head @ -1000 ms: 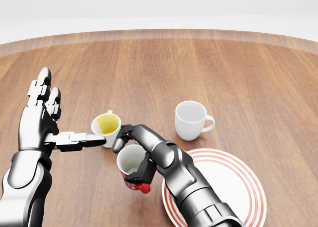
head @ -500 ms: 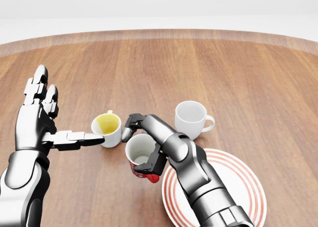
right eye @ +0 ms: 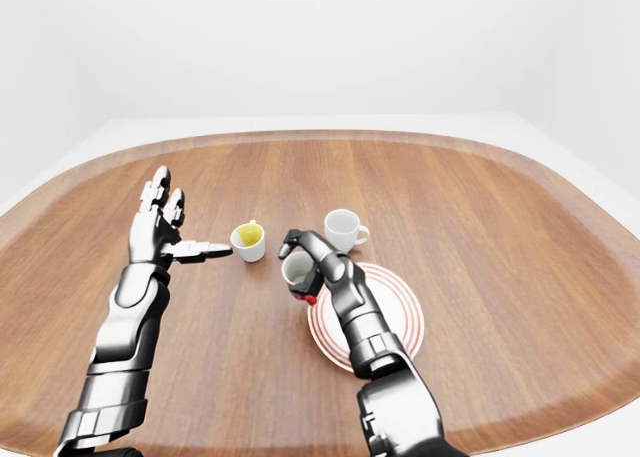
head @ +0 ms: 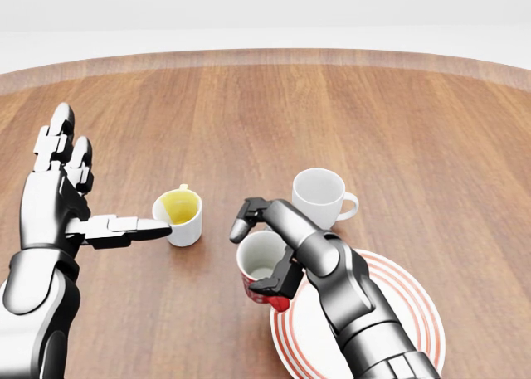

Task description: Pick up the red mug and put it on the plate

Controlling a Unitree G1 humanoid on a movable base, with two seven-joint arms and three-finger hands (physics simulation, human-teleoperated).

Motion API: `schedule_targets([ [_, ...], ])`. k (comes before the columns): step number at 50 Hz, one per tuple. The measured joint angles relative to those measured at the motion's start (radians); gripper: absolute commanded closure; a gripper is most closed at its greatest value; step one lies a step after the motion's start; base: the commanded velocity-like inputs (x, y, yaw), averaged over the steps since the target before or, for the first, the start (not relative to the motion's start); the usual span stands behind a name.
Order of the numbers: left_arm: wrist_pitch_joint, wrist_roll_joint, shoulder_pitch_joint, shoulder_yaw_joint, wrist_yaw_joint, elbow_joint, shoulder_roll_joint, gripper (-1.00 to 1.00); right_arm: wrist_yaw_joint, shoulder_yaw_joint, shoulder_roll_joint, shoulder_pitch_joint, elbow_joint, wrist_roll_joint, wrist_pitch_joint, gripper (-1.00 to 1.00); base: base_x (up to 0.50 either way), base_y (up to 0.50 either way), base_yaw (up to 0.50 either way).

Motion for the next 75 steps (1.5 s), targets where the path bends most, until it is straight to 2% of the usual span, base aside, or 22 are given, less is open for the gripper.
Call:
schedule_targets([
  [75,0.0,0.008,0.009,-0.003,0.004,-0.036,-0.005,-1.0,0.013,-0.085,-0.164,0.201,-0.121,0.033,0.0,1.0,0.0,0.0,0.0],
])
